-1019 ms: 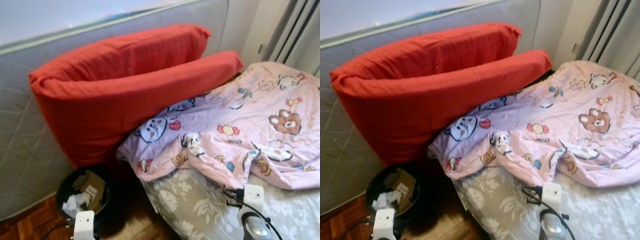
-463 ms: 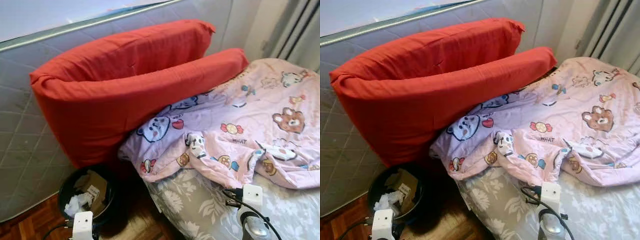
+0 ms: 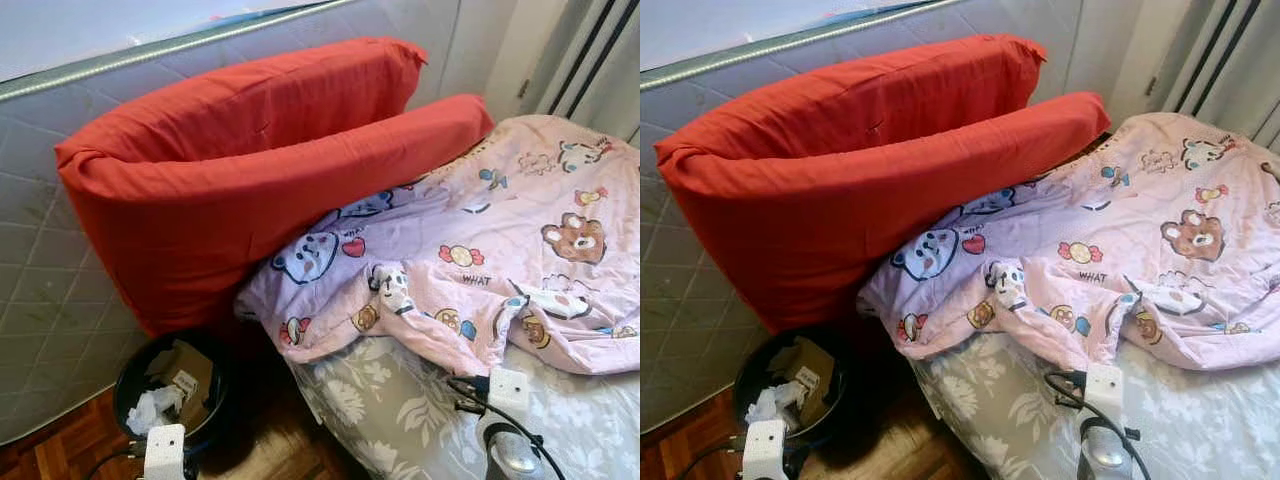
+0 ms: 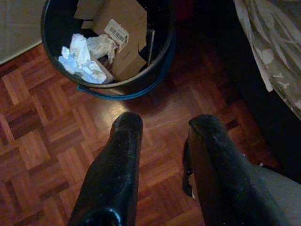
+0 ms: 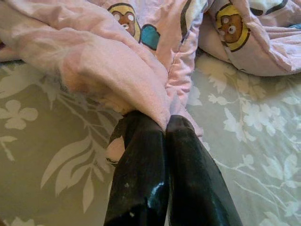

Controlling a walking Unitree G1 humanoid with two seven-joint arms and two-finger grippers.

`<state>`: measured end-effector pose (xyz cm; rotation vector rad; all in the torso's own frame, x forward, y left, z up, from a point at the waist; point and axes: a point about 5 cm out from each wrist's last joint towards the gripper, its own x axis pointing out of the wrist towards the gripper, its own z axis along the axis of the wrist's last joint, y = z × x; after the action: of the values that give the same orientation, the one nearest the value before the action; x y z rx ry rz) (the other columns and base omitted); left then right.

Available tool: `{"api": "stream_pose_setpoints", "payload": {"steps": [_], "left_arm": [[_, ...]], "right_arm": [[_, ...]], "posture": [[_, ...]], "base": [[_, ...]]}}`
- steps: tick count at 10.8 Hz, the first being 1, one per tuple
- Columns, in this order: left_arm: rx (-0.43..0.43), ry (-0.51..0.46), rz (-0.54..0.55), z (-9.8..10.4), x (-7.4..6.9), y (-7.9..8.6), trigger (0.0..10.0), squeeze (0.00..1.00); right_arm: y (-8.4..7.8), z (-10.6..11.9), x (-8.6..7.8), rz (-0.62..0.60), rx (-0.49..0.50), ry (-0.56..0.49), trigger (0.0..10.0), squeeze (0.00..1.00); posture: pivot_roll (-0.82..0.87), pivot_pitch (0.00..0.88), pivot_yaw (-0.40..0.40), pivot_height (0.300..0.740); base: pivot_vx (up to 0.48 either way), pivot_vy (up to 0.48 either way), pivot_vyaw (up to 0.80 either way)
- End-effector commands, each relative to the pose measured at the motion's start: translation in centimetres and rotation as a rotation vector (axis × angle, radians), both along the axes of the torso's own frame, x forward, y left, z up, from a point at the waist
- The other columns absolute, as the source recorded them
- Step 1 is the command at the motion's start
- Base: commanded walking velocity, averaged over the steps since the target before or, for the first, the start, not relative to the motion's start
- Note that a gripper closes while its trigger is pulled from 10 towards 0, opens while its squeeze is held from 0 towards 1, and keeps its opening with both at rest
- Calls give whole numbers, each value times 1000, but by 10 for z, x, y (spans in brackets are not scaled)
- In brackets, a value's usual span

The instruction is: Clean up the room

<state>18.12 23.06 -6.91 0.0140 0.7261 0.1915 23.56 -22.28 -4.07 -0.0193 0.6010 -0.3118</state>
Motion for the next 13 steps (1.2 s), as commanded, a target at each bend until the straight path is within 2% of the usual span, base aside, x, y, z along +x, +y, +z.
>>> {"api": "stream_pose_setpoints", "payload": {"steps": [1,3,13], "left_arm": [[1,19,12,-2,-6,4,10000,0],[0,15,11,-2,-5,3,10000,0],[-1,12,9,-2,-6,5,10000,0]], "right_arm": [[-2,0,0,-19,15,-5,10000,0],[6,-1,1,36,55,1,10000,0],[2,2,5,4,53,-10,10000,0]], "posture": [[236,123,-16,740],[235,123,-17,740],[240,128,-10,740]], "base": [[0,0,0],[0,0,0],[0,0,0]]}}
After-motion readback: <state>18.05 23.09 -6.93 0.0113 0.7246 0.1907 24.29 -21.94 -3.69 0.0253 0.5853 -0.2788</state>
